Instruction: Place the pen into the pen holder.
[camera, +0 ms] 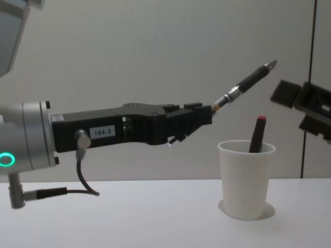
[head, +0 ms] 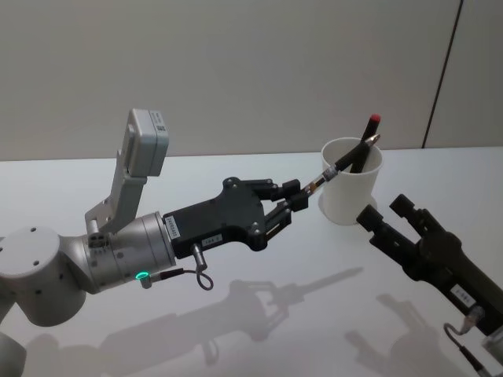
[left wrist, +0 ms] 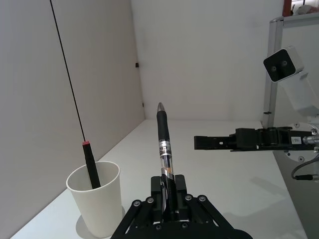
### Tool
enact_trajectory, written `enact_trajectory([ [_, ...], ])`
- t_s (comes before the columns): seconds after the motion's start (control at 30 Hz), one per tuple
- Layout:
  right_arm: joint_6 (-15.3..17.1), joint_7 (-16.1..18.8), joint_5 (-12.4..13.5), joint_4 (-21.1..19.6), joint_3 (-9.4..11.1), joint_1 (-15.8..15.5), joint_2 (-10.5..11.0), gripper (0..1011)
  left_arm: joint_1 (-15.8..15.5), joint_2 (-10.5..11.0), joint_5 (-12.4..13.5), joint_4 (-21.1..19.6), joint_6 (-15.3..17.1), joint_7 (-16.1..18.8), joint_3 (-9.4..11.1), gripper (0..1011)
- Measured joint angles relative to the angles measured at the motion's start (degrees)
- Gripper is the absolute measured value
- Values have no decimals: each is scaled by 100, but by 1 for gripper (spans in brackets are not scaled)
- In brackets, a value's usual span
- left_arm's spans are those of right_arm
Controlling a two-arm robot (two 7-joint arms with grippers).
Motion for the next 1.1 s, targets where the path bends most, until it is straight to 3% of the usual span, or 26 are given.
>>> enact_trajectory([
  [0.2, -51, 33, 268, 29, -78, 33, -175, 1001, 0, 0, 0, 0, 0, 0, 0, 161],
  [0.5, -175, -78, 461, 143, -137, 159, -394, 1001, 0, 0, -1, 0, 0, 1, 0, 161],
  [1.1, -157, -170, 454, 479, -181, 668, -706, 1001, 0, 0, -1, 0, 0, 0, 0, 161],
])
